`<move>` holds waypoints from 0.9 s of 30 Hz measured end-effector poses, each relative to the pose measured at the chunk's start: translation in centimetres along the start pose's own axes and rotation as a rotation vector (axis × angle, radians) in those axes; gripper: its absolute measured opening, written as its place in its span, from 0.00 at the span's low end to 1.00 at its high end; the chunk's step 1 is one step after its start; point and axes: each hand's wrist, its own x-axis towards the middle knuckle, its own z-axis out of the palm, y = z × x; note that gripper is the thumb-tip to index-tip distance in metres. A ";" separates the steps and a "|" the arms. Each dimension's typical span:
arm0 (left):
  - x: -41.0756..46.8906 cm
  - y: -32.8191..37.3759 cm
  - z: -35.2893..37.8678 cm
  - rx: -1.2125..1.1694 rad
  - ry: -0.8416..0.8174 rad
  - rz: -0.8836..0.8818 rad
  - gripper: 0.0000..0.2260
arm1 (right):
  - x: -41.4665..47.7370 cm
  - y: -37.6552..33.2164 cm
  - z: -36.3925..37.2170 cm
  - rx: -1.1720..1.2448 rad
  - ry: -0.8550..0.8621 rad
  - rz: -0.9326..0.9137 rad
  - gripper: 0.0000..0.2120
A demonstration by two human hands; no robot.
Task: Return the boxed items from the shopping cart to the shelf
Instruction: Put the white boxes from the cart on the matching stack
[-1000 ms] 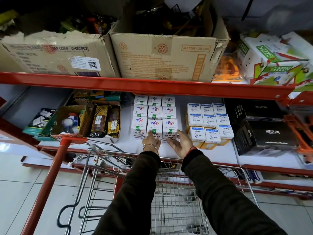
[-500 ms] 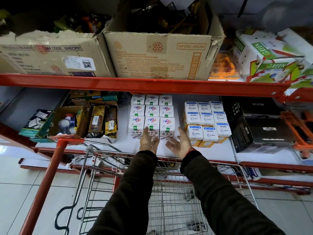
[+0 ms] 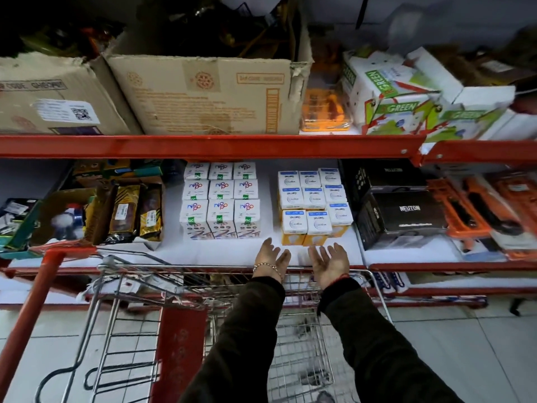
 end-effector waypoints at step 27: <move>3.2 -1.9 4.1 0.274 0.052 0.074 0.19 | 2.7 -3.7 1.7 -0.175 -0.130 0.093 0.07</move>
